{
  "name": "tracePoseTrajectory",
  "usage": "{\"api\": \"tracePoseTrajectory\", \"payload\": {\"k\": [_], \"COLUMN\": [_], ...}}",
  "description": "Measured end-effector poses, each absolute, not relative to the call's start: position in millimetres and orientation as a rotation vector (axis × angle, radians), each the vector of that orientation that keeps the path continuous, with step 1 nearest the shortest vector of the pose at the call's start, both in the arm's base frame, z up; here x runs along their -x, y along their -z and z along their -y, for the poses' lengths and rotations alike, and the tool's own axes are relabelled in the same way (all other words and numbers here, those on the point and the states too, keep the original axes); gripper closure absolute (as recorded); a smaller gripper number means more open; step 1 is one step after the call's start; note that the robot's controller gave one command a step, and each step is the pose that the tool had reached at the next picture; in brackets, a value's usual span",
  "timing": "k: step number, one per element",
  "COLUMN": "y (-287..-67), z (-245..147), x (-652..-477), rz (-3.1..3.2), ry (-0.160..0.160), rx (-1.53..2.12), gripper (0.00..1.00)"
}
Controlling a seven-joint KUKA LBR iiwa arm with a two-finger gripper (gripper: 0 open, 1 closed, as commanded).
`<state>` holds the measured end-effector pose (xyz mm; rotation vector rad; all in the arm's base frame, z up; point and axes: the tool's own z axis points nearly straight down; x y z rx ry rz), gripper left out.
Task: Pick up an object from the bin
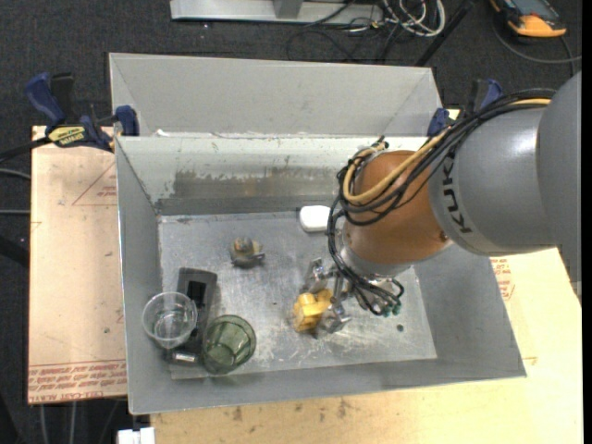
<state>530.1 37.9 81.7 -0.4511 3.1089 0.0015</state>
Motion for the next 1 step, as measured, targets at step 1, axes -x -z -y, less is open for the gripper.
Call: {"api": "tracePoseTrajectory", "payload": {"k": [1], "y": [-81.7], "z": [-37.9], "x": [-530.1], "rz": [-3.109], "ry": [-0.002], "rx": [0.451], "gripper": [1.00]}}
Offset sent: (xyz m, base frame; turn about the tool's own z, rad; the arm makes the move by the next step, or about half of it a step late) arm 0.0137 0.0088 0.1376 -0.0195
